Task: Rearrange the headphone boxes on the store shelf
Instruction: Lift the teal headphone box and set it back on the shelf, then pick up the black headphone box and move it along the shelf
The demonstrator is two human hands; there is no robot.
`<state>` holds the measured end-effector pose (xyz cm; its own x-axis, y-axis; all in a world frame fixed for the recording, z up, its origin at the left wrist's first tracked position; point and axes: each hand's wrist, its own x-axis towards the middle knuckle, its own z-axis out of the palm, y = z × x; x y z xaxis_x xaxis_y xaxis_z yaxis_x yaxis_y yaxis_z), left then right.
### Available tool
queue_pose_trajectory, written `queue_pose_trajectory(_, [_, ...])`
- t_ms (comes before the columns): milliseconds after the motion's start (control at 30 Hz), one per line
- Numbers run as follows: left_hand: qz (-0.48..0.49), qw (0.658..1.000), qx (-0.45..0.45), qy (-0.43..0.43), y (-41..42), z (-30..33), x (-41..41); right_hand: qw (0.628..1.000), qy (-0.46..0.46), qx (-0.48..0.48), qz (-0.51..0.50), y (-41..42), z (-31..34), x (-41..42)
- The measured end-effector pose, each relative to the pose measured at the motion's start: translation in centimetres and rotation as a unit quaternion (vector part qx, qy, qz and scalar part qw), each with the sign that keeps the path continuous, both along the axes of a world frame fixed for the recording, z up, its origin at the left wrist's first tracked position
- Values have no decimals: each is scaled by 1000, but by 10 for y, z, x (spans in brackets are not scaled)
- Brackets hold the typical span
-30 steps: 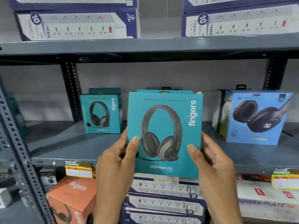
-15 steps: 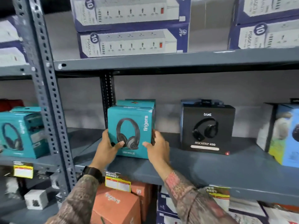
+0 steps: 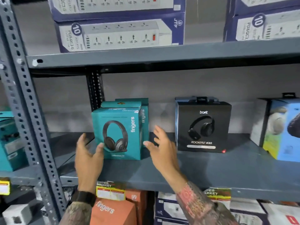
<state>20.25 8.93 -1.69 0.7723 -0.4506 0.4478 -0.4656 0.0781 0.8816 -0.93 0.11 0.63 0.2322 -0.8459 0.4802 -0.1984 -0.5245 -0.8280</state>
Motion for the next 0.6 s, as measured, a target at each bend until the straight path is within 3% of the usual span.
queue_pose_trajectory(67, [53,995,-88,-5,7,6,-41,997,-72,-35,-10,-1,4,-48])
queue_pose_trajectory(167, [-46,985,-161,-32,-2,21,-115,985,-137,-96,-49,-4,11,-132])
queue_pose_trajectory(300, [-191,966,-127,-117,-39,39,-206,965,-149,-146,-160,-15,16,-228])
queue_pose_trajectory(400, [-217,961,-89,-146,-78,48,-253,961,-147,-122,-201,-41,11,-275])
queue_pose_trajectory(600, [-220,975,33,12,-148,49,-254,992,-1,12,-127,-103,3,-265])
